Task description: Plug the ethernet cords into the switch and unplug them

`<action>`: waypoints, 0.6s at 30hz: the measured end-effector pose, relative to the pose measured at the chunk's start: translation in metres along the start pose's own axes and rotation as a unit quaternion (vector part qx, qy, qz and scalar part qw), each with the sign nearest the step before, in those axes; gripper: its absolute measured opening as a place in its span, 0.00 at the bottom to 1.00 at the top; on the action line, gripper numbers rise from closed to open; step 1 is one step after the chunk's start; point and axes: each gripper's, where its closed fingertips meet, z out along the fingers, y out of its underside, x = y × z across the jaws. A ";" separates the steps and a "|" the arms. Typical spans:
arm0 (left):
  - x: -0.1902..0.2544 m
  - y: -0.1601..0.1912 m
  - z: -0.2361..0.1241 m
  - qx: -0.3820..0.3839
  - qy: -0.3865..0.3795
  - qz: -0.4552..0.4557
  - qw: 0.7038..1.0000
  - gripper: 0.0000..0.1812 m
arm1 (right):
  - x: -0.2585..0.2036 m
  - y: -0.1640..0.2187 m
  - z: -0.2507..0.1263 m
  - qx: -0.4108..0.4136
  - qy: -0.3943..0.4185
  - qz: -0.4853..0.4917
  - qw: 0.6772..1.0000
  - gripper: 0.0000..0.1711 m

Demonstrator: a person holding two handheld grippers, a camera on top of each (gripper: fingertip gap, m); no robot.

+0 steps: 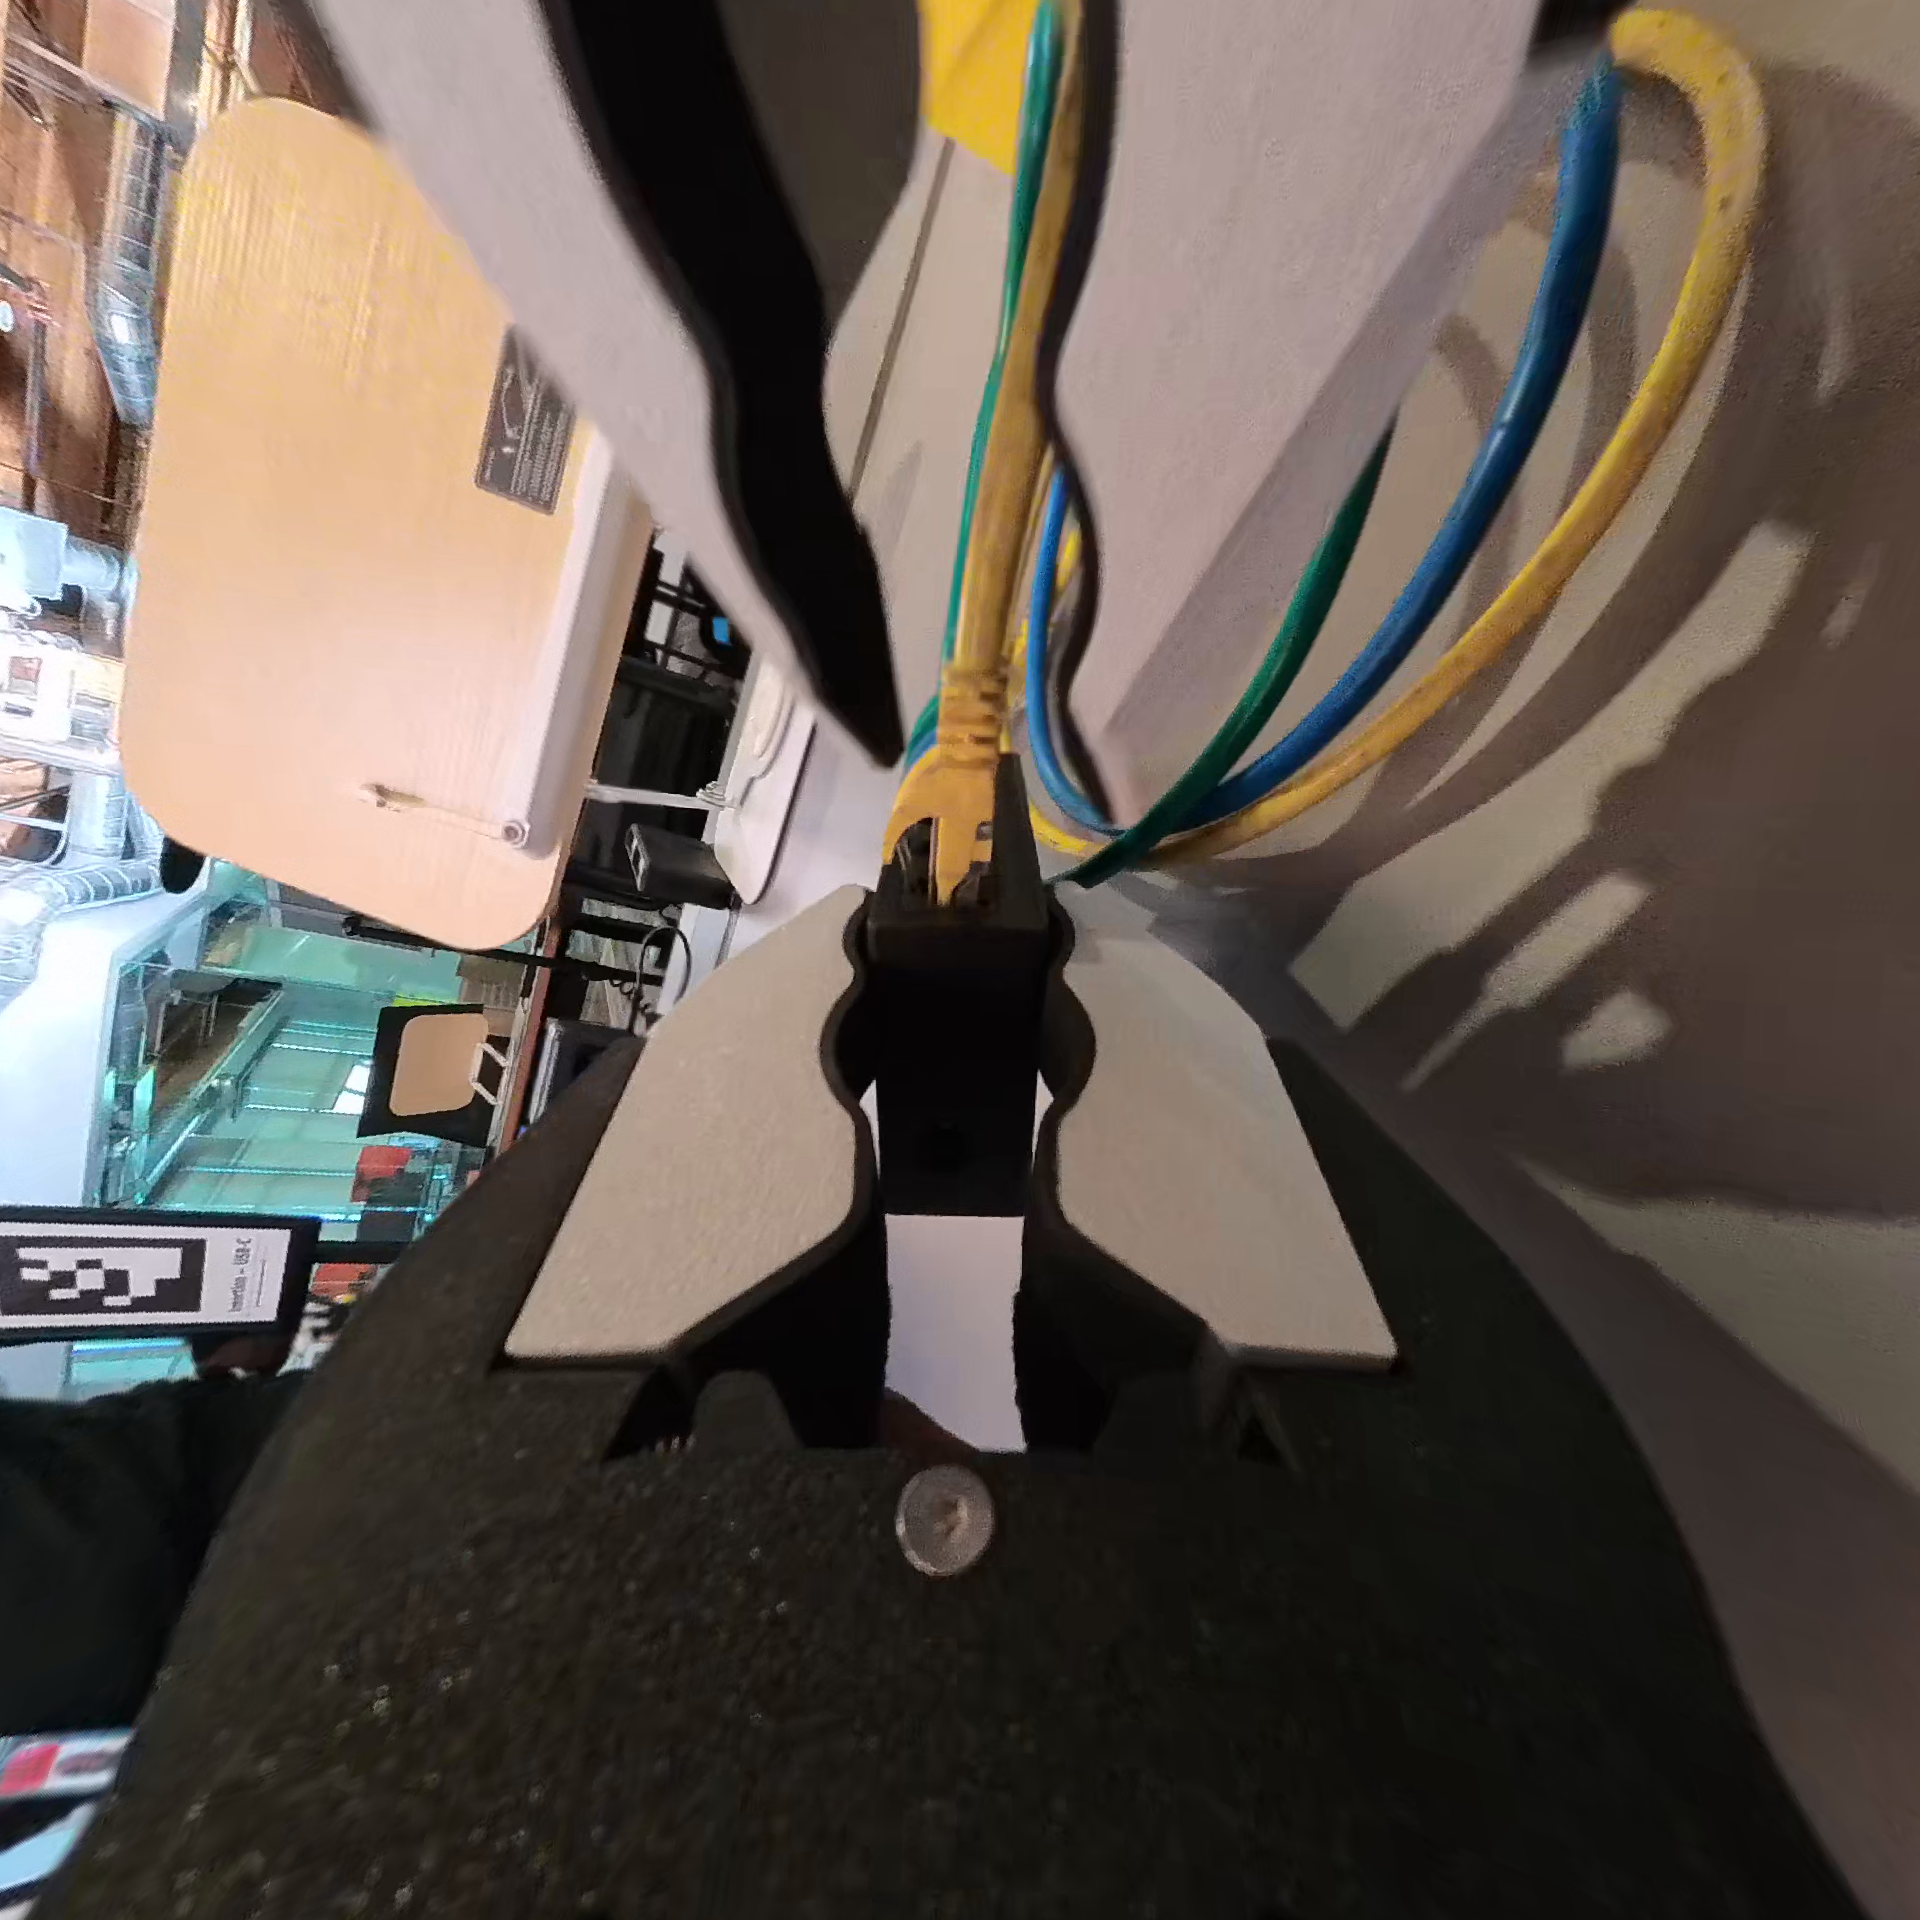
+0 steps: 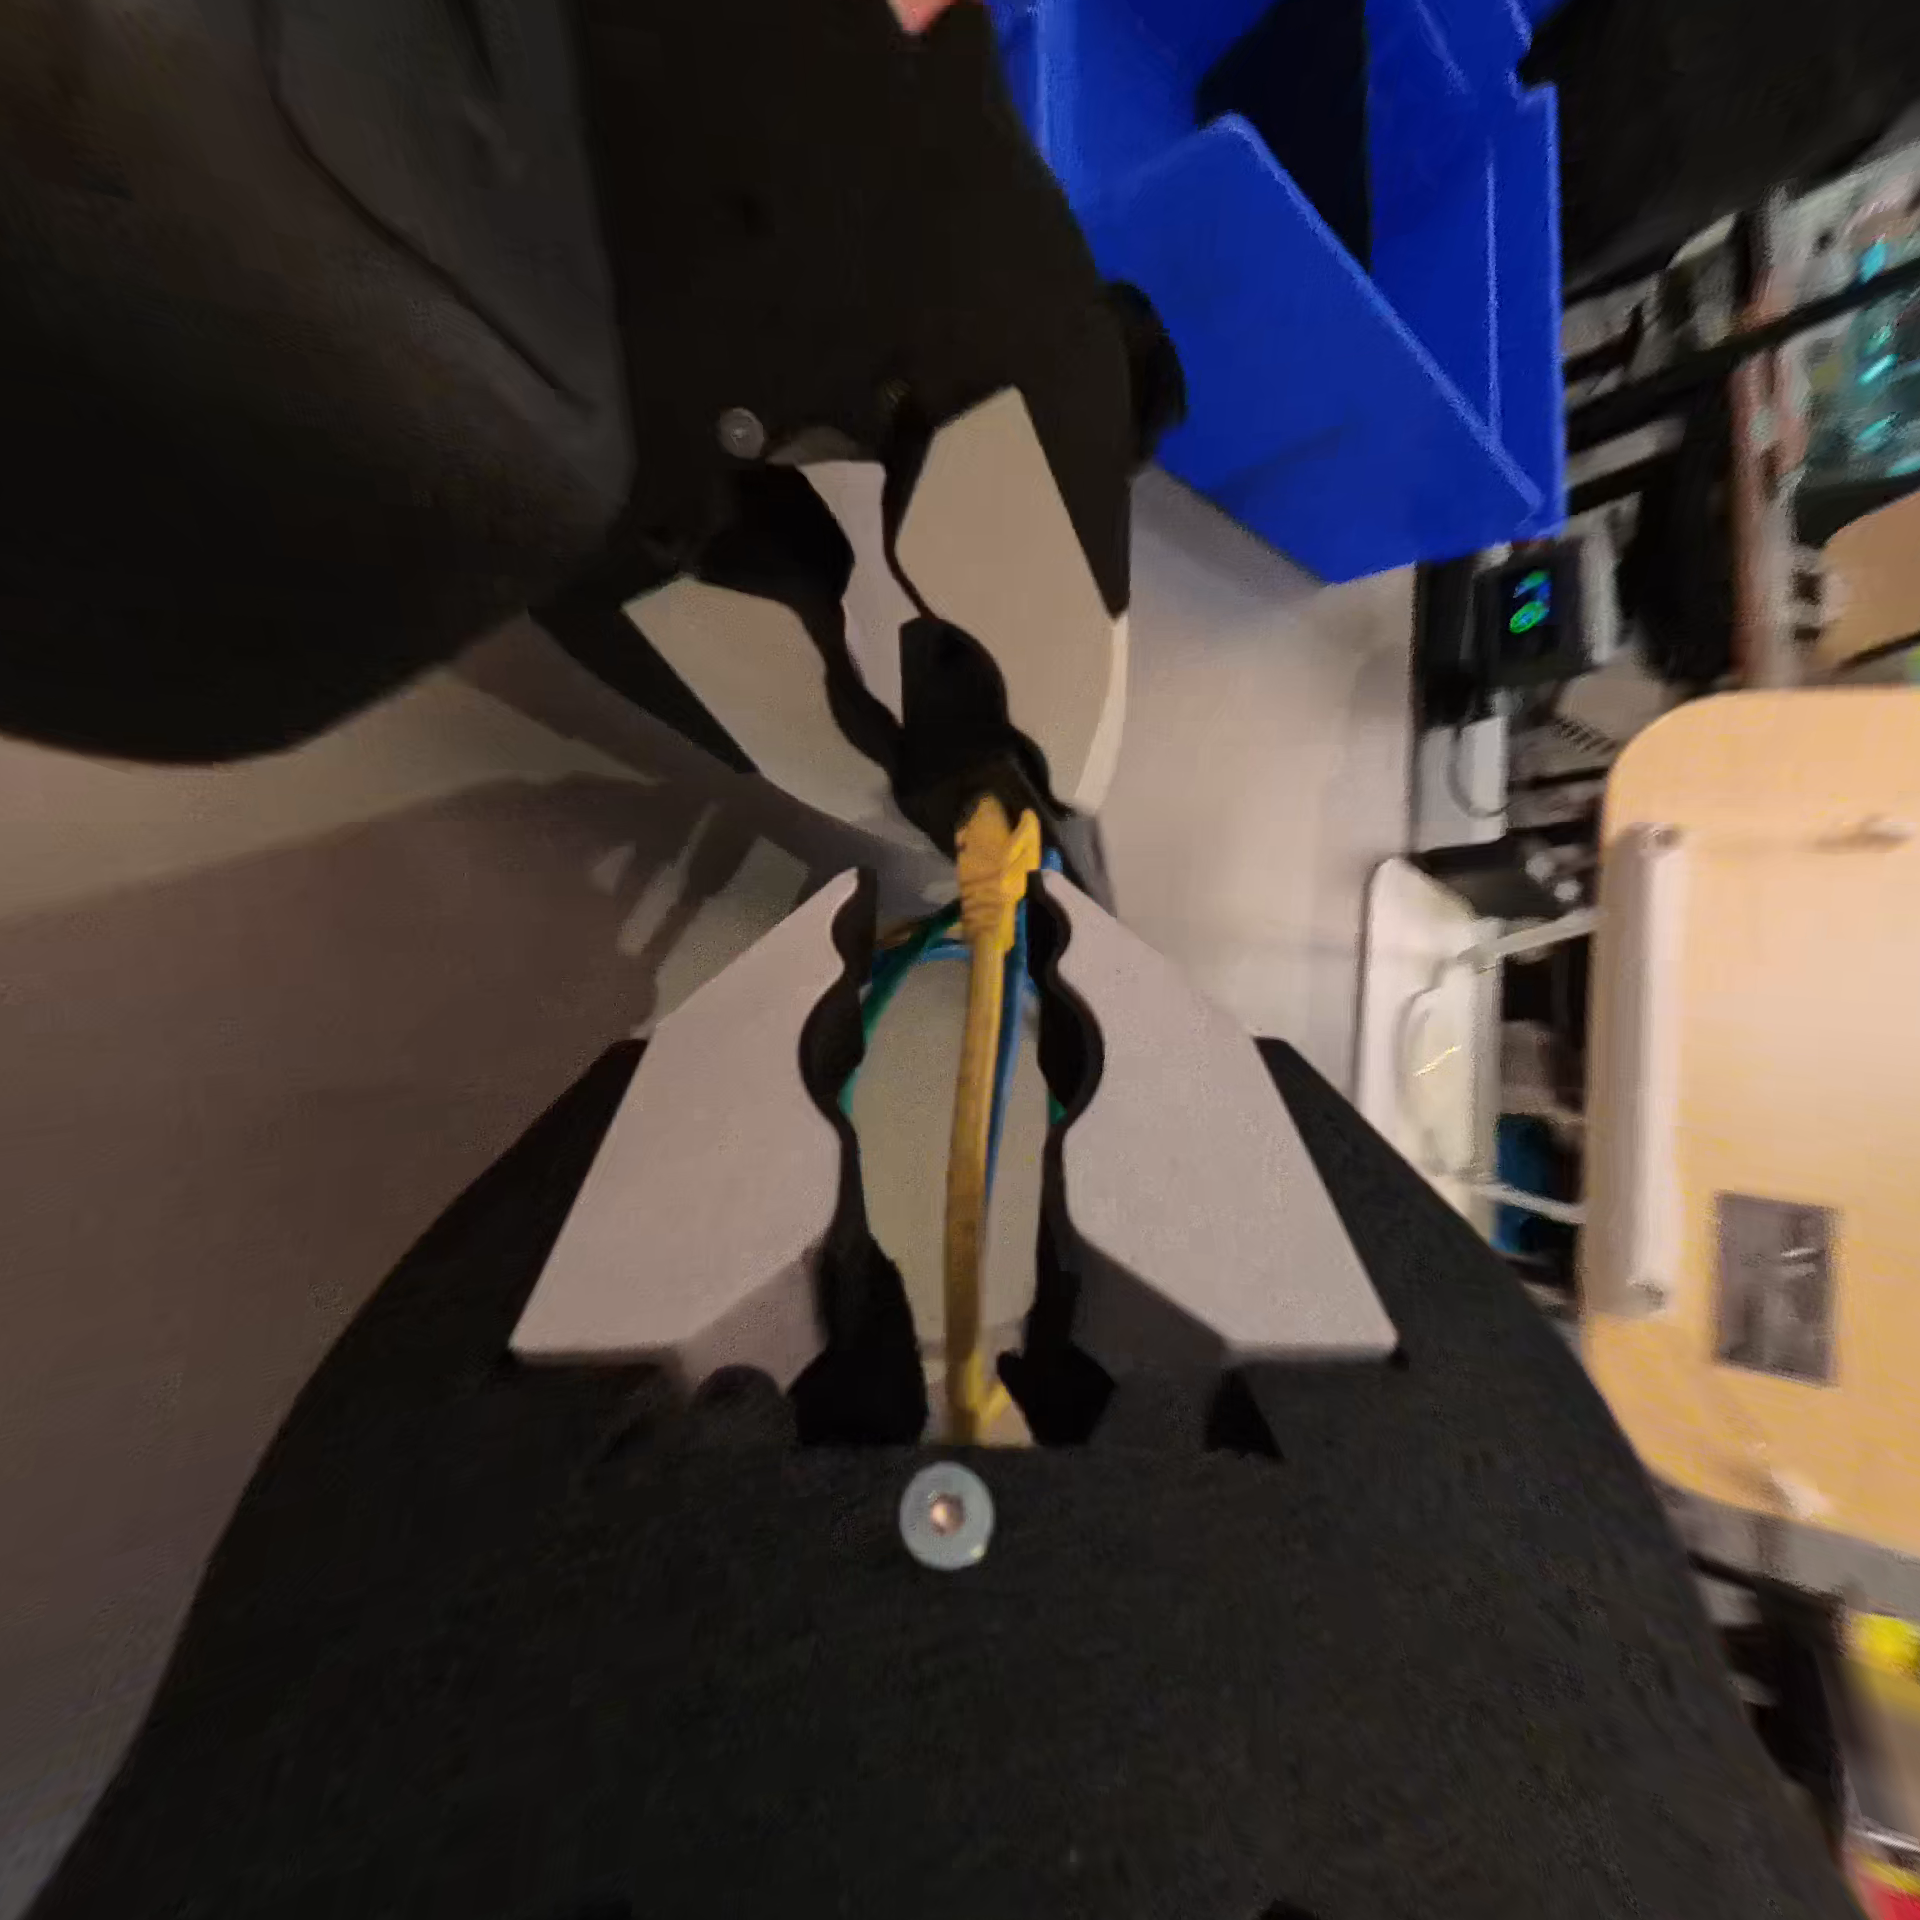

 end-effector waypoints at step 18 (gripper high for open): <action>0.004 -0.006 -0.002 0.003 0.013 0.000 1.000 0.15 | 0.004 -0.005 0.011 -0.012 0.017 -0.136 0.991 0.09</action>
